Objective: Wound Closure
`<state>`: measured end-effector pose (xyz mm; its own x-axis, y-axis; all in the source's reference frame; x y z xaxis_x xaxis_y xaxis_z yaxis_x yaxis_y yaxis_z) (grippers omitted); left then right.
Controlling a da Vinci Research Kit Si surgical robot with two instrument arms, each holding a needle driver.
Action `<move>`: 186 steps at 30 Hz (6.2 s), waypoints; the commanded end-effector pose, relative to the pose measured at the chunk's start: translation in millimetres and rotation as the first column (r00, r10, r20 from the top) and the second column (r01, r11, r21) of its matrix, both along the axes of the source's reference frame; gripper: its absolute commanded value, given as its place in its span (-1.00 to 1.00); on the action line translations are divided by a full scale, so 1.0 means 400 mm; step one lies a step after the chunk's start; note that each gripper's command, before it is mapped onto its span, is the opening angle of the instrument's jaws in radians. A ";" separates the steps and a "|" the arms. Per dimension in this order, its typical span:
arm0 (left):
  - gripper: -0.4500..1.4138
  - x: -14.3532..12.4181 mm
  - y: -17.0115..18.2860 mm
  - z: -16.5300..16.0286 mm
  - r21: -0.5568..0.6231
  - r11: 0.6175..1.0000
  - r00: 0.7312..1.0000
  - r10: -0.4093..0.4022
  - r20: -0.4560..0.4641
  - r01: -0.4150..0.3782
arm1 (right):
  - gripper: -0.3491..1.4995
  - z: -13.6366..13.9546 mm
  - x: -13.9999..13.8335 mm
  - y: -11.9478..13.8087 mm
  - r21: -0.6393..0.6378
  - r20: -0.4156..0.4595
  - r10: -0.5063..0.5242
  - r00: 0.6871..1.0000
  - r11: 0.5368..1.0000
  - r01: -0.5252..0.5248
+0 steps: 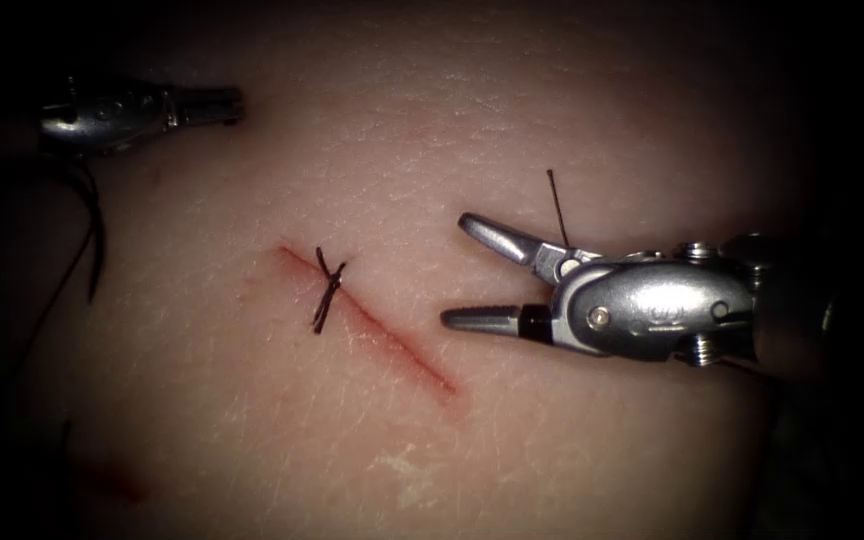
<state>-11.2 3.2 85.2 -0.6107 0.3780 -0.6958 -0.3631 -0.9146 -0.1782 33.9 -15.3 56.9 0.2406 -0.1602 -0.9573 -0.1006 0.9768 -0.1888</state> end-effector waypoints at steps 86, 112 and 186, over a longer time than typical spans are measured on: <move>0.33 0.0063 -0.0414 -0.0268 -0.084 0.894 0.898 -0.441 0.007 0.439 | 0.73 0.0003 0.0058 -0.0038 0.116 0.019 -0.006 1.000 0.993 0.003; -1.00 -0.0036 -0.0395 -0.0309 -0.140 0.920 0.930 -0.366 0.029 0.366 | 0.56 -0.0019 0.0045 -0.0038 0.239 0.011 0.060 0.998 0.969 -0.061; -1.00 -0.0442 -0.0454 -0.0385 -0.721 0.690 0.759 -0.436 -0.483 -0.063 | 0.40 -0.0134 0.0234 0.0213 0.416 0.286 0.279 0.917 0.826 -0.381</move>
<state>-28.3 -14.3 69.1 -0.9438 0.1145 -0.3102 -0.3186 -0.5662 0.7602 42.4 -6.6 50.9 0.4004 0.4057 -0.8216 -0.4432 0.8706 0.2139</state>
